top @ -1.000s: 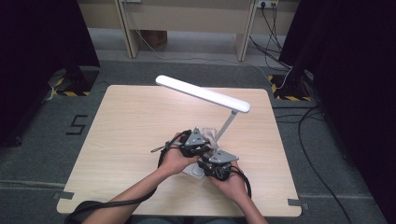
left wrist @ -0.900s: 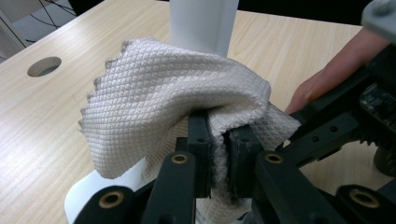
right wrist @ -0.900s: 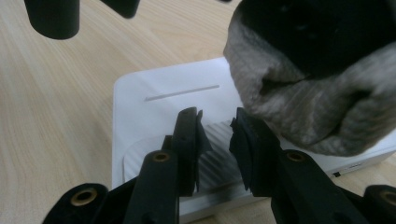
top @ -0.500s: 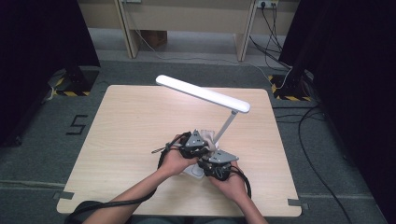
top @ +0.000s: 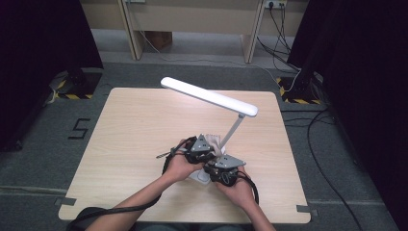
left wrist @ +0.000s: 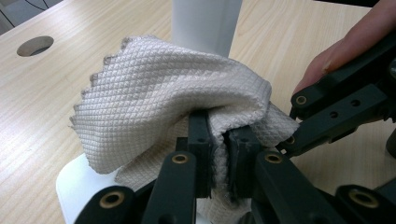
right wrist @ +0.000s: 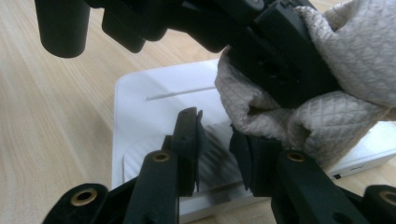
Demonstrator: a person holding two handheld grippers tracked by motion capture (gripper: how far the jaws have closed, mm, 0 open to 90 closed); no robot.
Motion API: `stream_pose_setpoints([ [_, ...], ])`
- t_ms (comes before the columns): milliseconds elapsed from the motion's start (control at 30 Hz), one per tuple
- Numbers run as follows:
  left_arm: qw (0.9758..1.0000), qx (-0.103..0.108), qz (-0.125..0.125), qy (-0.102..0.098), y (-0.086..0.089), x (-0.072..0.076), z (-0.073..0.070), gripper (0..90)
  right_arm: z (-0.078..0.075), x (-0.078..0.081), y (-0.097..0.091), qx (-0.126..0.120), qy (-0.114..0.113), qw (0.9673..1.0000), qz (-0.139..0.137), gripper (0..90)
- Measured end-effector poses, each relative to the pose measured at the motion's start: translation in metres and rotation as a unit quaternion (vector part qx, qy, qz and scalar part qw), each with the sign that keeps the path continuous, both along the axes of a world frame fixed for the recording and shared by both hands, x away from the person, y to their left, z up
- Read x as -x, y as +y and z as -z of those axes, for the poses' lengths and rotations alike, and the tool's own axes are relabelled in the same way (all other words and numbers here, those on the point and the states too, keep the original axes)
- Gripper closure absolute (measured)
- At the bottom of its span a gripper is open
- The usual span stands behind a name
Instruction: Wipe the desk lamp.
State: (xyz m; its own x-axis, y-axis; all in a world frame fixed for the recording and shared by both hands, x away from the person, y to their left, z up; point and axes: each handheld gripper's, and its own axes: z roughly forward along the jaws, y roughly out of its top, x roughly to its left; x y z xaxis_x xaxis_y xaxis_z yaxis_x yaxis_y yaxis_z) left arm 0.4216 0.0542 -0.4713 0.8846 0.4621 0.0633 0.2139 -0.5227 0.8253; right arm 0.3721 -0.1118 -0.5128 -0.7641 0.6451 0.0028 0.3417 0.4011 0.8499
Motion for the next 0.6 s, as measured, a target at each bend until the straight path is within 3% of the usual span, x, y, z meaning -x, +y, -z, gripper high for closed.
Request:
stream_pose_setpoints([
  [67,1.0000,-0.001,0.000,0.002,0.001,0.000,-0.001,82.2,0.000,0.000,0.000,0.000,0.000,1.0000,0.001,70.5],
  [167,1.0000,0.004,-0.004,0.006,0.004,0.002,-0.004,82.6,0.000,0.000,0.002,-0.006,0.004,1.0000,0.000,62.7],
  [333,0.9999,0.011,-0.012,-0.004,0.019,0.005,-0.012,82.9,-0.002,0.002,0.005,0.002,0.010,0.9999,-0.006,54.2],
  [533,0.9995,0.013,-0.018,-0.021,0.050,0.015,-0.029,83.1,-0.016,0.008,0.005,0.010,-0.004,0.9998,-0.015,50.4],
  [600,0.9995,0.013,-0.018,-0.023,0.063,0.018,-0.034,83.1,-0.025,0.012,0.002,0.027,-0.015,0.9993,-0.021,47.8],
])
